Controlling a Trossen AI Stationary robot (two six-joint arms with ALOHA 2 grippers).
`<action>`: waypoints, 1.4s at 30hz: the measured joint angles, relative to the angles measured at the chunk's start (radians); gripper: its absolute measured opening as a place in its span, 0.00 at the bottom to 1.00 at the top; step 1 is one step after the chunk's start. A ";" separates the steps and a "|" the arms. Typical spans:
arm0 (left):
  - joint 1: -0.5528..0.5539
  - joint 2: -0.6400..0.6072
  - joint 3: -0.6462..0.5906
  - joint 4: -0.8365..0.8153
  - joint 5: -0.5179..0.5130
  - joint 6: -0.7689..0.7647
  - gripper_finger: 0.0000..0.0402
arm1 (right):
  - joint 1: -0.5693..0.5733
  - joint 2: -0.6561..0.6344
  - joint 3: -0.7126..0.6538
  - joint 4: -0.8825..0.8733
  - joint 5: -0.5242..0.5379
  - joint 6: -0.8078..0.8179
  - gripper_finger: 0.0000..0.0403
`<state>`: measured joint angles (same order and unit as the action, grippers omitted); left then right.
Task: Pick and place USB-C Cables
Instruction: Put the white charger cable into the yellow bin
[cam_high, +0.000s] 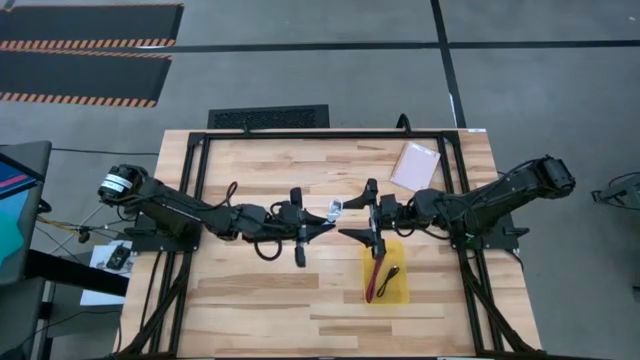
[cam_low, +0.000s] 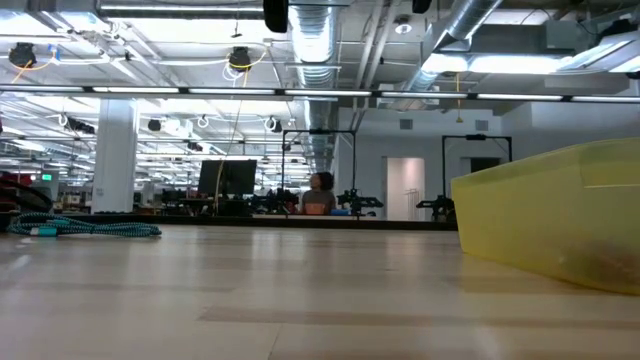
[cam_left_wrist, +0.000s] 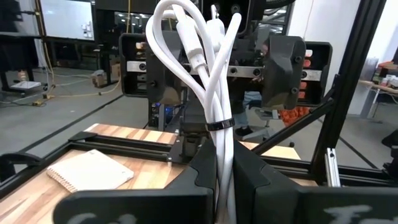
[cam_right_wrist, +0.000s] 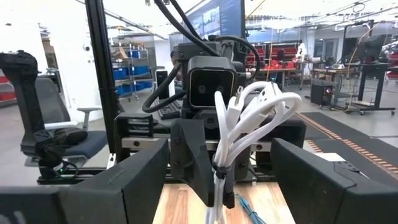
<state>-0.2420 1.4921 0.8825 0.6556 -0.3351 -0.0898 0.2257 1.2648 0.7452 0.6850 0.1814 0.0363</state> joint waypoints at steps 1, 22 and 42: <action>0.000 0.000 0.000 0.000 0.000 0.000 0.00 | -0.002 0.000 0.000 -0.002 0.000 0.000 0.76; 0.048 0.000 0.000 -0.008 0.015 -0.002 0.00 | -0.066 0.000 0.000 -0.027 -0.001 0.043 0.73; 0.048 0.000 0.001 -0.010 -0.006 -0.001 0.00 | -0.066 0.000 0.000 -0.026 0.002 0.044 0.11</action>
<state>-0.1944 1.4921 0.8833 0.6454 -0.3411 -0.0910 0.1600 1.2648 0.7452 0.6590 0.1833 0.0805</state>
